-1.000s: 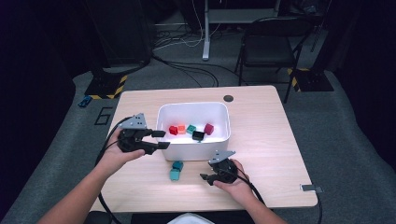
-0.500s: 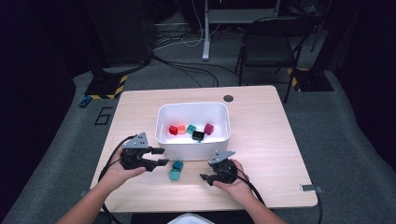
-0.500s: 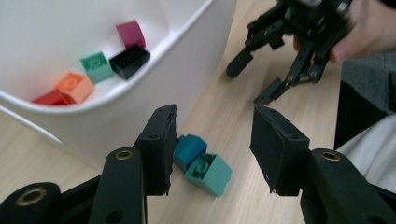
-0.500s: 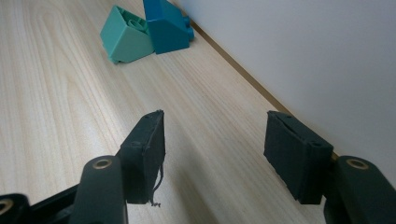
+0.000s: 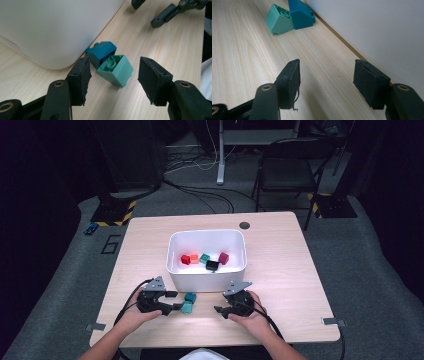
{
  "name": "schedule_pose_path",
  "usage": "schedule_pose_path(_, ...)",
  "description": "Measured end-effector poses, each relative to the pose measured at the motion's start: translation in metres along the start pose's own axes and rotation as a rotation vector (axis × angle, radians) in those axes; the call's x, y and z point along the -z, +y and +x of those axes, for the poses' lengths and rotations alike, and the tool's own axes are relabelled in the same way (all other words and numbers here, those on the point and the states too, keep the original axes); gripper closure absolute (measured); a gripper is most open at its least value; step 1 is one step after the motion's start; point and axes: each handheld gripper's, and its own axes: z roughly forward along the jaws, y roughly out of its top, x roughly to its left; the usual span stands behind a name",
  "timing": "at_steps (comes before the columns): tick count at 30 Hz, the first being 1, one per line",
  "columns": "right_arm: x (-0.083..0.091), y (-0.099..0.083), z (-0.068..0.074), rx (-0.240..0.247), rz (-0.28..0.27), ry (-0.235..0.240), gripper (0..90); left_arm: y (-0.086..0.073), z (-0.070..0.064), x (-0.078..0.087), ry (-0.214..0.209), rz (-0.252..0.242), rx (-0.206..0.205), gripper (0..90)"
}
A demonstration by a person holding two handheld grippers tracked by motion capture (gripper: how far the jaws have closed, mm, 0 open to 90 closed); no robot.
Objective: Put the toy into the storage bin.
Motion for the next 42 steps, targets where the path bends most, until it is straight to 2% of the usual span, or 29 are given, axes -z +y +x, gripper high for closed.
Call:
schedule_pose_path(5,0.0,0.0,0.0,-0.008,0.0,-0.001,37.9,-0.005,-0.002,-0.012,-0.031,0.046,0.005,43.1)
schedule_pose_path(12,0.0,0.0,0.0,0.001,-0.001,-0.001,37.9,-0.008,-0.002,-0.025,-0.07,0.058,0.031,40.7)
schedule_pose_path(21,0.0,0.0,0.0,0.0,-0.001,-0.002,37.9,-0.004,-0.009,-0.045,-0.088,0.088,-0.005,39.6)
schedule_pose_path(25,0.001,0.0,-0.001,0.002,-0.003,-0.003,37.9,-0.001,-0.013,-0.05,-0.087,0.091,-0.013,38.2)
schedule_pose_path(28,0.001,0.0,-0.001,-0.004,0.001,-0.002,37.9,0.001,-0.016,-0.053,-0.066,0.083,-0.02,38.2)
schedule_pose_path(32,0.001,0.0,-0.001,0.004,-0.001,-0.003,37.9,0.003,-0.019,-0.055,-0.036,0.085,-0.05,47.8)
schedule_pose_path(35,0.001,0.0,-0.001,-0.005,0.001,-0.007,37.9,0.004,-0.019,-0.056,-0.035,0.089,-0.071,55.4)
schedule_pose_path(42,0.001,0.0,-0.002,0.001,0.0,-0.011,38.0,0.004,-0.018,-0.055,-0.029,0.09,-0.084,57.3)
